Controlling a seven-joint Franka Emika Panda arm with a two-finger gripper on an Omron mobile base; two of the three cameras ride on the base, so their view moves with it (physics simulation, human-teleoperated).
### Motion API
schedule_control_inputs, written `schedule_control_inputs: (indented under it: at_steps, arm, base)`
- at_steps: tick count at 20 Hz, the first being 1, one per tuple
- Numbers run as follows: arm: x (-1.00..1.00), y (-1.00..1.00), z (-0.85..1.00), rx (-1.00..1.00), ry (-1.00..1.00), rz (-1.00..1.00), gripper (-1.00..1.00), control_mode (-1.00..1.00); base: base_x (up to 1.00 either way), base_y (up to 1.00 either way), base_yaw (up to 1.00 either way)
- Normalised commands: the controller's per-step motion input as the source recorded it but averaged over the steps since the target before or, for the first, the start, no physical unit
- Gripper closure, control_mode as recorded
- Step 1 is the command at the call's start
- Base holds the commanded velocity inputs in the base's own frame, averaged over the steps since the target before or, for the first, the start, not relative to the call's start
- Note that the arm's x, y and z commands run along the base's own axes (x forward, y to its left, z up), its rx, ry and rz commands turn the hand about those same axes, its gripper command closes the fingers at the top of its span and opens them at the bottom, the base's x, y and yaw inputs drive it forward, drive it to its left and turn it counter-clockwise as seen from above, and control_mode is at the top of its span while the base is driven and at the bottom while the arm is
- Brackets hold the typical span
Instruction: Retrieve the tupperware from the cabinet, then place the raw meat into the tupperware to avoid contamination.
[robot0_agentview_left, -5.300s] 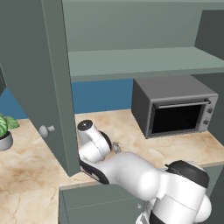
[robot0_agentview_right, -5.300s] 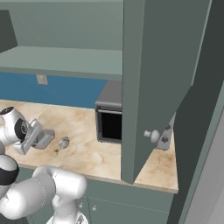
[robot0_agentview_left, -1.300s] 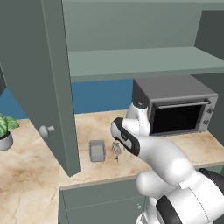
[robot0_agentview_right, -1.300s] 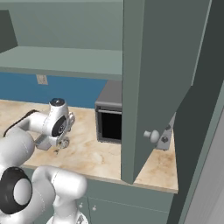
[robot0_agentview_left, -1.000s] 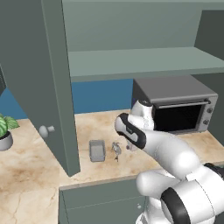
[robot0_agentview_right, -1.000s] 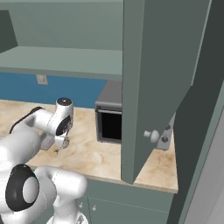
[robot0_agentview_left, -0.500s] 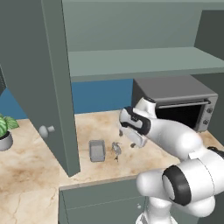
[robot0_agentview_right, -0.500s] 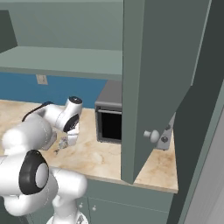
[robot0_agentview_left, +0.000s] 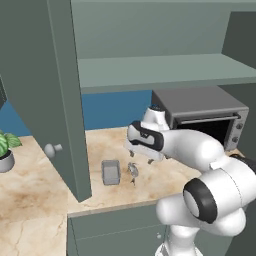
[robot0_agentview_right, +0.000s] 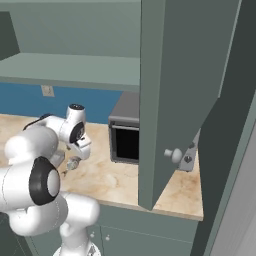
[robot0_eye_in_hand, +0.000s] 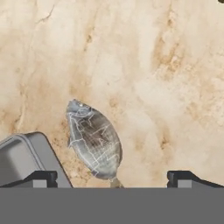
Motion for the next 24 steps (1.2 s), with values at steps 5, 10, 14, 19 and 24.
schedule_control_inputs:
  at_steps: [5, 10, 14, 19, 24]
  arm:
    - [-0.01, 0.31, 0.0, -0.18, -0.09, 0.24, -1.0, -1.0]
    - [-0.04, -0.1, 0.0, -0.01, -0.11, 0.11, -1.0, -1.0]
    - [-0.13, -0.14, 0.0, 0.0, -0.12, 0.09, -1.0, -1.0]
    - [-0.11, -0.06, -0.02, -0.01, -0.11, 0.1, -1.0, -1.0]
    - [0.0, 0.0, -0.04, 0.0, -0.01, 0.13, -1.0, -1.0]
  base:
    - [0.0, 0.0, 0.0]
    - [0.0, 0.0, 0.0]
    - [0.0, 0.0, 0.0]
    - [0.0, 0.0, 0.0]
    - [0.0, 0.0, 0.0]
